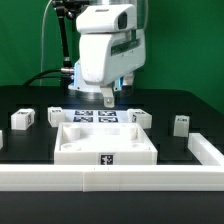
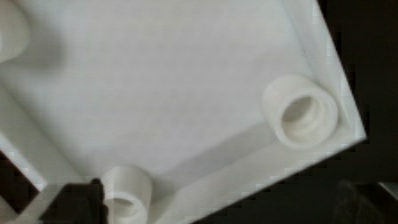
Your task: Assemble one leg
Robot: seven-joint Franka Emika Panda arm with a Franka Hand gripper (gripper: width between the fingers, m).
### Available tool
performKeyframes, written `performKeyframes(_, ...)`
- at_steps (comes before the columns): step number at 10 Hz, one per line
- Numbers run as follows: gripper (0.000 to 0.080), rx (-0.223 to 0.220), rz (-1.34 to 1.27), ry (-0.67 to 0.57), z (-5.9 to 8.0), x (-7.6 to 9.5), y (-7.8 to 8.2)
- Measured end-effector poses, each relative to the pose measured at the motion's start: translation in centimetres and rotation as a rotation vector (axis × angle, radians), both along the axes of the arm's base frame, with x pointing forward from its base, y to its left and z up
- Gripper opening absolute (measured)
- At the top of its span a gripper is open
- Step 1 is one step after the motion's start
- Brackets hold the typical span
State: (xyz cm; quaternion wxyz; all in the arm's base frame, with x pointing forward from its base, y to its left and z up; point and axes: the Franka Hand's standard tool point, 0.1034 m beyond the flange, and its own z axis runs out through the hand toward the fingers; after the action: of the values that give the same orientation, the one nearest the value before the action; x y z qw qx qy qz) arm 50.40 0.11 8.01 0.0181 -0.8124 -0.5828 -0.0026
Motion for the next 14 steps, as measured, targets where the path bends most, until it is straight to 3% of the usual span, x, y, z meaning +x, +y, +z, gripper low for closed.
performKeyframes(1, 0.065, -0.017, 0.029, 0.006, -0.5, -0.2, -0.1)
performKeyframes(6, 0.065, -0.019, 0.083, -0.014, -0.7, -0.1, -0.1)
performKeyframes(9, 0.065, -0.033, 0.218, -0.039, -2.6, -2.6, 0.9)
performKeyframes(12, 0.065, -0.025, 0.252, -0.005, -4.6, -5.6, 0.0)
performKeyframes(14, 0.065, -0.017, 0.234, 0.023, -6.0, -6.3, -0.6)
